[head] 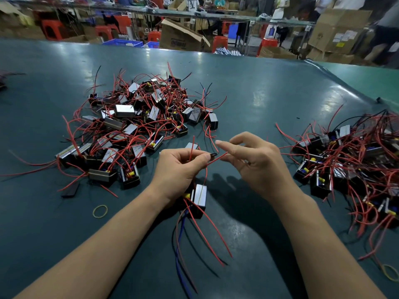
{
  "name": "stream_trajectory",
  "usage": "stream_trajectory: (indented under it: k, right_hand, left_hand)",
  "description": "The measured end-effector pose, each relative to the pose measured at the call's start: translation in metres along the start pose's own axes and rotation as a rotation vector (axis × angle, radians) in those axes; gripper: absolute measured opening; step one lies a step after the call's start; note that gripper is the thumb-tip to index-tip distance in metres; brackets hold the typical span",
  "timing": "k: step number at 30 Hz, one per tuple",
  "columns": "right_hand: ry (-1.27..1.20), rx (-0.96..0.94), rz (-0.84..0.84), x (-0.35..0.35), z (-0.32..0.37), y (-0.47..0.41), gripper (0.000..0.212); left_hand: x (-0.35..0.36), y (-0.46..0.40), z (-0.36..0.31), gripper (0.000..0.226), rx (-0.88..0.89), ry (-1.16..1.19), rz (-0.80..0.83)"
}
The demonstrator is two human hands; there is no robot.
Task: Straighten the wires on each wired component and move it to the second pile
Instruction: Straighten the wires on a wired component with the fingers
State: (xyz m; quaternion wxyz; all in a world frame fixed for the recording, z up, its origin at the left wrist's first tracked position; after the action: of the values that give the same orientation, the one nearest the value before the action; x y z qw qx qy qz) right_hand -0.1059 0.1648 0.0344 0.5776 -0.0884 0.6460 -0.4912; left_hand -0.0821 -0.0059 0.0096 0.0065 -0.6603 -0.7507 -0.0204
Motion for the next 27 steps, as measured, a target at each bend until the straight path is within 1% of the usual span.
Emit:
stream_trajectory:
  k: [3,7,9,10,11,12,14,15,16,17,18,19,20,22,23,24,25,26,27]
  right_hand:
    - [-0.033,-0.002,0.021,0.0,-0.005,0.0,0.016]
    - [-0.081,0.044,0.075,0.002,-0.003,-0.001,0.016]
    - [-0.155,0.083,0.1,0.004,0.0,-0.001,0.015]
    - [-0.214,0.141,0.125,0.005,0.002,-0.001,0.014]
    - [-0.309,0.25,0.145,0.008,0.004,-0.001,0.017]
    - [-0.459,0.412,0.137,0.011,0.005,-0.002,0.023]
    - [-0.902,0.866,0.083,0.017,0.005,-0.002,0.032]
    - [-1.159,1.089,0.089,0.02,0.008,-0.002,0.029]
    - [-1.38,1.247,0.097,0.022,0.012,-0.003,0.023]
    - [-1.525,1.333,0.089,0.023,0.014,-0.004,0.02]
    - [-1.574,1.369,0.079,0.023,0.014,-0.005,0.02]
    - [-1.485,1.337,0.066,0.024,0.013,-0.004,0.023]
    - [-1.271,1.232,0.037,0.023,0.011,-0.003,0.026]
    - [-0.726,0.88,0.0,0.02,0.01,-0.002,0.03]
    - [-0.496,0.697,0.002,0.019,0.011,-0.002,0.03]
    - [-0.362,0.548,0.011,0.018,0.011,-0.002,0.028]
    - [-0.317,0.459,0.025,0.016,0.01,-0.002,0.025]
    - [-0.335,0.425,0.034,0.014,0.007,-0.001,0.021]
    - [-0.382,0.435,0.026,0.011,0.003,0.0,0.019]
  left_hand:
    - [0.0,0.001,-0.001,0.02,-0.011,-0.007,0.004]
    - [-0.001,0.001,-0.001,0.02,-0.004,0.0,0.013]
    - [-0.001,0.001,-0.001,0.02,-0.007,0.014,0.02]
    - [0.0,0.001,-0.001,0.019,-0.008,0.021,0.029]
    - [0.0,0.002,-0.001,0.018,-0.003,0.024,0.038]
    - [0.001,0.002,-0.002,0.016,0.014,0.025,0.044]
    - [0.001,0.002,-0.003,0.01,0.071,0.017,0.041]
    - [0.001,0.002,-0.003,0.008,0.101,0.001,0.039]
    - [0.001,0.002,-0.003,0.008,0.121,-0.022,0.039]
    - [0.001,0.002,-0.003,0.007,0.132,-0.046,0.037]
    - [0.001,0.002,-0.003,0.008,0.138,-0.064,0.027]
    - [0.001,0.001,-0.003,0.009,0.142,-0.068,0.008]
    - [0.0,0.0,-0.002,0.011,0.143,-0.06,-0.016]
    - [-0.001,-0.002,-0.001,0.017,0.131,-0.042,-0.053]
    - [-0.001,-0.003,0.0,0.018,0.122,-0.04,-0.059]
    - [-0.001,-0.003,0.0,0.018,0.115,-0.037,-0.057]
    - [-0.001,-0.004,0.001,0.018,0.107,-0.031,-0.053]
    - [-0.001,-0.004,0.001,0.019,0.101,-0.025,-0.053]
    - [-0.001,-0.004,0.001,0.019,0.095,-0.019,-0.053]
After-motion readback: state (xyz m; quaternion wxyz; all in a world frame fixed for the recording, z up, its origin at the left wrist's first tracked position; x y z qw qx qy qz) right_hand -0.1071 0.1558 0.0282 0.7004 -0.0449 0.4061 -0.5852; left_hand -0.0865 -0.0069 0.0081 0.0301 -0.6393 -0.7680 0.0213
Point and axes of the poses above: each hand's wrist, its own y-axis away from the middle knuckle, its own x-axis out of the palm, z = x × y, the point moved 2 cm from there along -y, towards the middle knuckle, and after that the axes turned 8 degrees about -x, right-handed, at the moved point
